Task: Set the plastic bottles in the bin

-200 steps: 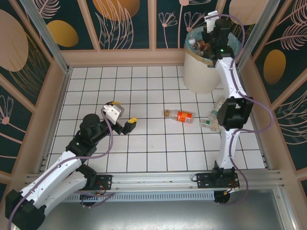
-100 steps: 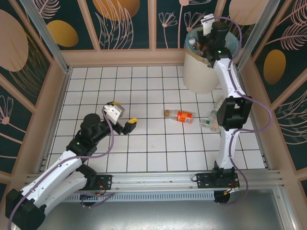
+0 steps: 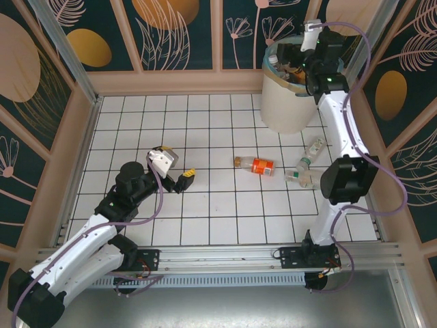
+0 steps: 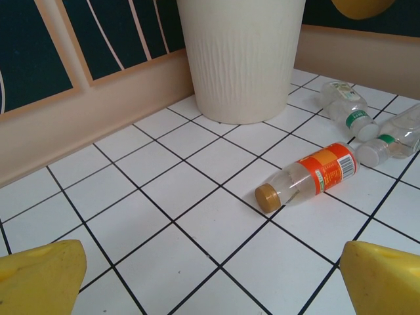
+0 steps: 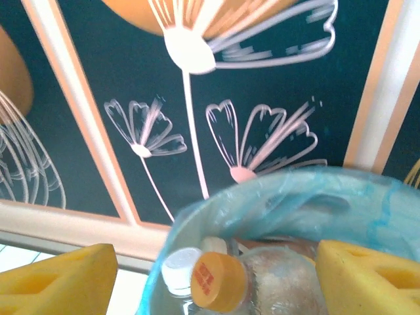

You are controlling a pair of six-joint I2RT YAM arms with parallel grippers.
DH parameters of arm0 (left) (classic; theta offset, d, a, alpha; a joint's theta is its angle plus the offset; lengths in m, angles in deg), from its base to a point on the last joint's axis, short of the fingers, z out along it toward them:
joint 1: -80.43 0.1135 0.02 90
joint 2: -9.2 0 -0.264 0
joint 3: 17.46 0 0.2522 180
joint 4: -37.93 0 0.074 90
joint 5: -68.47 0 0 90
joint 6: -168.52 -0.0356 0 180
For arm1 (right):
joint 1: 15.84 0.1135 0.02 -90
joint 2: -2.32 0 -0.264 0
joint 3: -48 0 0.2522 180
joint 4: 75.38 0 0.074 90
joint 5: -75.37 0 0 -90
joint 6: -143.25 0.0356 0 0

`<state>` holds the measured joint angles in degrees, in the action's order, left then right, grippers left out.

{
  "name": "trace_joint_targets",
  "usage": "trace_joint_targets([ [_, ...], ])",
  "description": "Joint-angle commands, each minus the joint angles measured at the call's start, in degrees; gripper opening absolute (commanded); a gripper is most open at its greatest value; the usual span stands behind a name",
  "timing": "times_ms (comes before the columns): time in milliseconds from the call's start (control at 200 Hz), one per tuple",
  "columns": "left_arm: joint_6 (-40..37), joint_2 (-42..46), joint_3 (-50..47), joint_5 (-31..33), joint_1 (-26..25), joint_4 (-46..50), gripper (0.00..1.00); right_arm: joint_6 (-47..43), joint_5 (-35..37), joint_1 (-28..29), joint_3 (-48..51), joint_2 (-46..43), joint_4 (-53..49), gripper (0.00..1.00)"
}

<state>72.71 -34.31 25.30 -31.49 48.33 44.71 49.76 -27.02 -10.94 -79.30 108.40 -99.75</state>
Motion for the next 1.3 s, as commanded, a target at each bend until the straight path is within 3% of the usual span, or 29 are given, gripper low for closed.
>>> trace_joint_targets([
  [0,-0.78,0.89,-0.6,0.55,-0.07,0.3,0.99,3.73,-3.05,-0.89,2.06,-1.63,2.99,0.62],
  [165,-0.86,0.84,-0.78,0.73,-0.07,0.39,0.99,3.67,-3.17,-1.73,5.55,0.59,4.57,0.41],
  [300,-0.83,0.35,-0.61,0.88,-0.04,0.68,0.99,1.83,-1.51,-1.92,0.34,6.97,0.83,0.35],
  [475,-0.73,0.41,-0.69,1.38,-0.04,0.68,0.99,-1.21,6.21,-1.72,-14.52,17.37,-11.59,0.37],
  [611,-0.79,0.09,-0.69,1.86,-0.05,0.57,0.99,-2.78,11.2,-1.06,-19.89,20.85,-14.74,0.45],
  [886,-0.61,-0.44,-0.47,2.22,-0.05,0.82,0.99,-1.47,7.98,-0.83,-19.48,18.7,-15.55,0.47],
  [1121,-0.83,-0.7,-0.5,2.52,-0.07,0.83,0.99,-0.03,6.3,0.2,-16.96,12.02,-10.5,0.47],
  [1296,-0.98,-1.05,-0.52,2.83,-0.05,0.95,0.99,0.3,6.02,1.04,-19.67,12.86,-5.45,0.49],
])
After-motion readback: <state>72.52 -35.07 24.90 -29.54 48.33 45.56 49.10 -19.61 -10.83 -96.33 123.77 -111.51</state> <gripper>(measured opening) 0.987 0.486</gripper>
